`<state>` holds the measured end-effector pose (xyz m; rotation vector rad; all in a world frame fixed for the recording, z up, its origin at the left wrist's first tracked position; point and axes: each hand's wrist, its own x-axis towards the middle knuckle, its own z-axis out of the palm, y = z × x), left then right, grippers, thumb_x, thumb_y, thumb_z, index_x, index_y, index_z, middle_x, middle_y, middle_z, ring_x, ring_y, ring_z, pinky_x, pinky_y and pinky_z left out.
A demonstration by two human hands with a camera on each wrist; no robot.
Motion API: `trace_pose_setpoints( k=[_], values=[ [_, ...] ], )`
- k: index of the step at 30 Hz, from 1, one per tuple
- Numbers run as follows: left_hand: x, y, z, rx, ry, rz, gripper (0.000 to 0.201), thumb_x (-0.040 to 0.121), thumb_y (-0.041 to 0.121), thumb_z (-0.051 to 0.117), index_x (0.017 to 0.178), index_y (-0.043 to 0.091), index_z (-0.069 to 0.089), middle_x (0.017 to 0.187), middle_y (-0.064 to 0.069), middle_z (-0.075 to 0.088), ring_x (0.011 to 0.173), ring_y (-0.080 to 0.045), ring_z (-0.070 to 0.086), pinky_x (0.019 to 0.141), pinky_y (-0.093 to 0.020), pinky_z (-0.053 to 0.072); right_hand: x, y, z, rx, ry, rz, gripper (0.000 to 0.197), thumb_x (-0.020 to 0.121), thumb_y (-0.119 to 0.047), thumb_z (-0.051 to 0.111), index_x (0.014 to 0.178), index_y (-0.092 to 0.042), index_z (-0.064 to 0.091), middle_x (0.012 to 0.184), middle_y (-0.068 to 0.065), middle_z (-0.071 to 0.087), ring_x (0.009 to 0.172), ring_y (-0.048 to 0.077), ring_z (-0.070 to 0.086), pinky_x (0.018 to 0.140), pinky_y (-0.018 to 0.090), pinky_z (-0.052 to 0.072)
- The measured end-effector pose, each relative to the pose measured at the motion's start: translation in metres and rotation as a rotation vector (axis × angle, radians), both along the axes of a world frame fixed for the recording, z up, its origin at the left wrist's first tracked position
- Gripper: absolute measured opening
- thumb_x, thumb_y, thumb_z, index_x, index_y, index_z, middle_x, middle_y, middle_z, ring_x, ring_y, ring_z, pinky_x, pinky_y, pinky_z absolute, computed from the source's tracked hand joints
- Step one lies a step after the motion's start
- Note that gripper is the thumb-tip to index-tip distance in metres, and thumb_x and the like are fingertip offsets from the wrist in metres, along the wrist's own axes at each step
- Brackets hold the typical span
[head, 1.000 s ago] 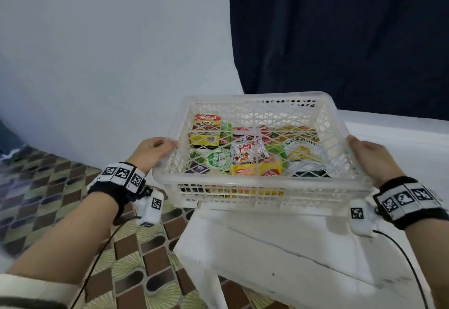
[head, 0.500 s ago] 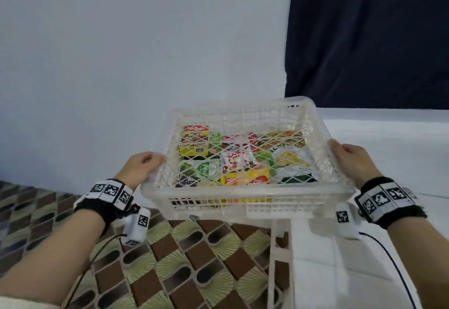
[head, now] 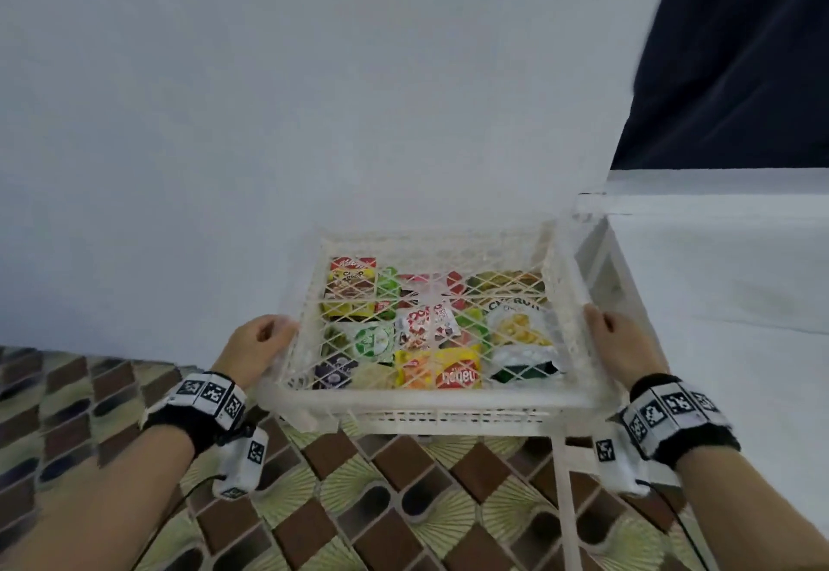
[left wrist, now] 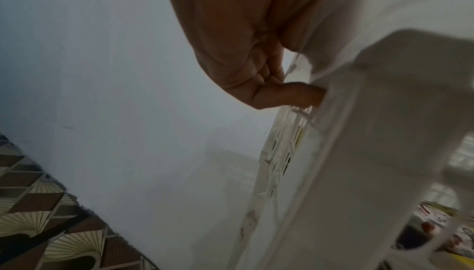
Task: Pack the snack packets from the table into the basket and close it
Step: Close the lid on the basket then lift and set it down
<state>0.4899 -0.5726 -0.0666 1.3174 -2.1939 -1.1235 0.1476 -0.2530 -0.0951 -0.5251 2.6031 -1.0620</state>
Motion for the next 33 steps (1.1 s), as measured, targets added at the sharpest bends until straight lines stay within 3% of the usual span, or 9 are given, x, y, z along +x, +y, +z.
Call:
trace_pose_setpoints(
  k=[7, 10, 13, 15, 19, 22, 25, 29, 33],
  values=[
    [-0.011, -0.05, -0.118, 0.055, -0.064, -0.024, 0.031, 0.09, 0.037, 0.059, 0.109, 0.013, 0.065, 0.101, -0.006, 0.067, 0.089, -0.02, 0.061, 0.072, -0.027, 0.045, 0.008, -0.04, -0.116, -0.015, -0.032, -0.065, 0.049, 0.101, -0.04, 0.031, 0.085, -0.002, 0.057, 0.077, 0.012, 0.056, 0.077, 0.027, 0.052, 0.067, 0.031, 0.034],
    [-0.019, -0.07, -0.201, 0.065, -0.063, -0.065, 0.034, 0.087, 0.044, 0.061, 0.105, 0.016, 0.065, 0.098, -0.007, 0.069, 0.092, -0.028, 0.065, 0.081, -0.042, 0.054, 0.007, -0.052, -0.193, -0.039, -0.042, -0.086, 0.048, 0.101, -0.04, 0.031, 0.075, -0.005, 0.052, 0.068, 0.007, 0.051, 0.064, 0.024, 0.047, 0.055, 0.029, 0.031],
    [-0.027, -0.085, -0.302, 0.086, -0.052, -0.087, 0.053, 0.069, 0.066, 0.059, 0.099, 0.023, 0.066, 0.092, -0.006, 0.071, 0.085, -0.028, 0.067, 0.08, -0.048, 0.056, 0.003, -0.058, -0.287, -0.023, -0.015, -0.097, 0.05, 0.1, -0.043, 0.03, 0.07, -0.007, 0.049, 0.066, 0.008, 0.05, 0.058, 0.02, 0.045, 0.052, 0.027, 0.03],
    [-0.034, -0.089, -0.369, 0.089, -0.07, -0.111, 0.052, 0.069, 0.067, 0.057, 0.095, 0.022, 0.065, 0.087, -0.007, 0.07, 0.08, -0.028, 0.067, 0.076, -0.047, 0.057, 0.001, -0.058, -0.354, -0.026, -0.012, -0.121, 0.051, 0.1, -0.044, 0.031, 0.068, -0.008, 0.048, 0.066, 0.009, 0.052, 0.059, 0.02, 0.046, 0.053, 0.027, 0.03],
    [-0.046, -0.087, -0.488, 0.081, -0.107, -0.126, 0.032, 0.088, 0.043, 0.059, 0.095, 0.012, 0.063, 0.086, -0.013, 0.066, 0.077, -0.033, 0.063, 0.074, -0.047, 0.055, -0.006, -0.054, -0.478, -0.017, -0.03, -0.167, 0.052, 0.099, -0.046, 0.033, 0.075, -0.006, 0.056, 0.072, 0.012, 0.06, 0.068, 0.027, 0.055, 0.061, 0.032, 0.038],
    [-0.06, -0.083, -0.563, 0.132, -0.137, -0.148, 0.027, 0.09, 0.04, 0.056, 0.099, 0.015, 0.06, 0.086, -0.005, 0.065, 0.075, -0.021, 0.063, 0.062, -0.03, 0.05, -0.011, -0.053, -0.551, 0.01, -0.046, -0.213, 0.04, 0.096, -0.04, 0.037, 0.067, -0.017, 0.05, 0.065, 0.005, 0.056, 0.065, 0.025, 0.051, 0.065, 0.035, 0.038],
    [-0.071, -0.078, -0.625, 0.124, -0.158, -0.137, 0.023, 0.092, 0.035, 0.055, 0.099, 0.014, 0.059, 0.089, -0.006, 0.065, 0.075, -0.018, 0.063, 0.058, -0.024, 0.045, -0.019, -0.056, -0.611, -0.11, -0.151, -0.224, 0.032, 0.093, -0.03, 0.043, 0.068, -0.012, 0.052, 0.067, 0.007, 0.056, 0.067, 0.025, 0.052, 0.064, 0.033, 0.038],
    [-0.083, -0.089, -0.698, 0.127, -0.129, -0.136, 0.028, 0.089, 0.044, 0.057, 0.1, 0.019, 0.061, 0.09, -0.005, 0.069, 0.077, -0.019, 0.067, 0.062, -0.031, 0.053, -0.028, -0.058, -0.685, -0.07, -0.135, -0.233, 0.032, 0.096, -0.027, 0.044, 0.087, 0.002, 0.056, 0.078, 0.018, 0.053, 0.076, 0.027, 0.051, 0.069, 0.035, 0.036],
    [-0.09, -0.114, -0.77, 0.09, -0.156, -0.161, 0.038, 0.08, 0.059, 0.059, 0.091, 0.022, 0.064, 0.082, -0.005, 0.07, 0.073, -0.024, 0.069, 0.069, -0.045, 0.059, -0.036, -0.065, -0.744, -0.039, -0.188, -0.246, 0.023, 0.095, -0.03, 0.043, 0.08, -0.015, 0.051, 0.082, 0.013, 0.056, 0.078, 0.028, 0.053, 0.074, 0.039, 0.04]
  ],
)
